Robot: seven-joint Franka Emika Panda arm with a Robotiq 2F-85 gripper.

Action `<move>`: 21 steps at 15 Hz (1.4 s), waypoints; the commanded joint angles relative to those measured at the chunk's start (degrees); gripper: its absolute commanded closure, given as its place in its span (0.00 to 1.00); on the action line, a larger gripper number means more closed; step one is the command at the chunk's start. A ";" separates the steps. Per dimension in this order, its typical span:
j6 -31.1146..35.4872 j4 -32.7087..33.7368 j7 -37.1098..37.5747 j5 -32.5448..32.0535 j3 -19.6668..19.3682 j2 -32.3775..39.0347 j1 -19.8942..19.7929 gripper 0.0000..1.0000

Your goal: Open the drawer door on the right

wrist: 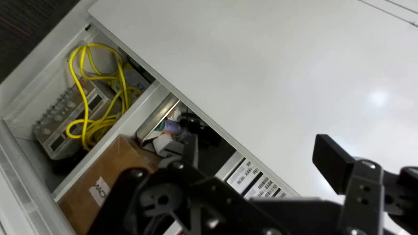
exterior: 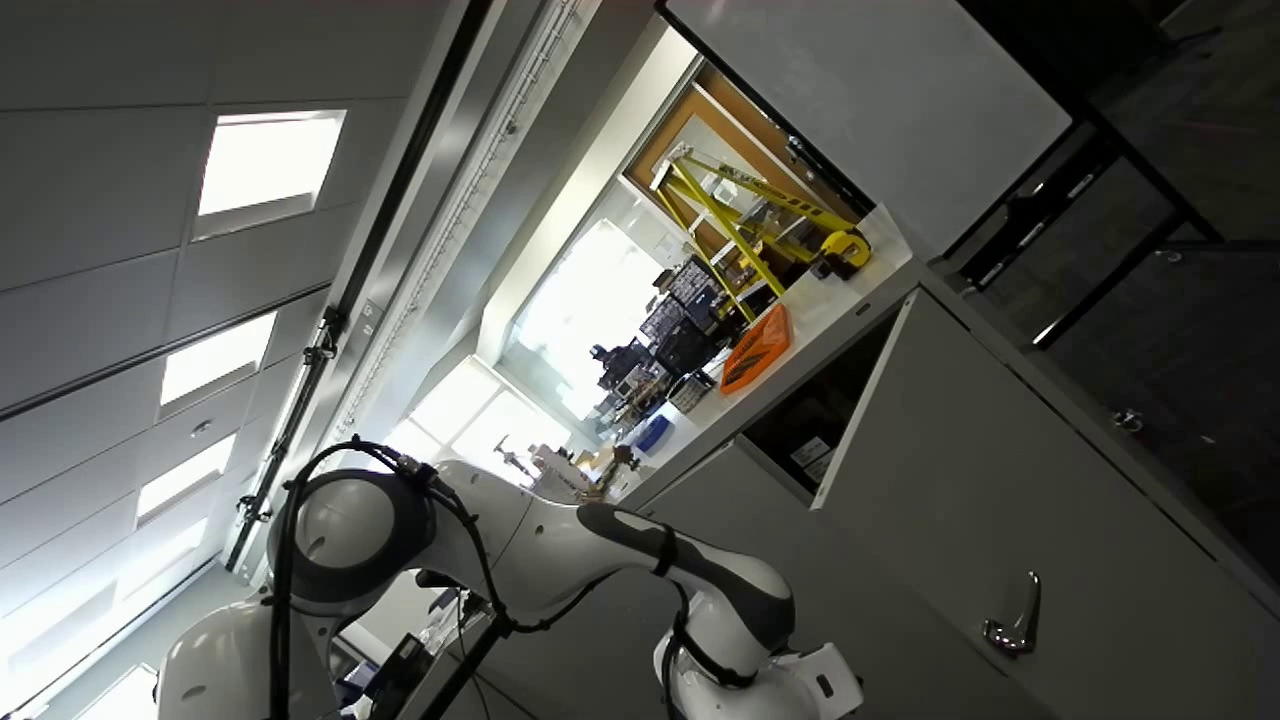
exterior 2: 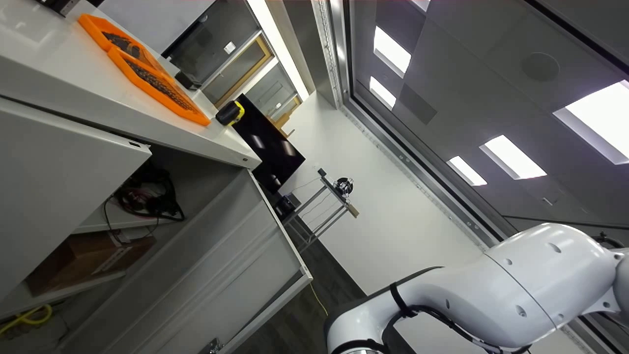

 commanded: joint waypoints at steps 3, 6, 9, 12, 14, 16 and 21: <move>1.75 4.94 -8.23 10.26 0.33 0.16 1.72 0.58; 1.97 8.19 -12.18 9.98 -2.46 0.20 -0.39 0.80; 3.32 11.25 -13.61 9.83 -1.99 0.11 -6.68 0.99; 5.83 13.55 -14.54 9.67 -0.25 0.07 -12.83 1.00; 7.19 14.80 -15.52 9.52 2.03 0.31 -16.85 1.00; 8.58 15.33 -15.97 9.52 3.66 0.44 -19.33 1.00; 9.55 12.23 -13.48 9.48 0.37 -0.80 -12.04 1.00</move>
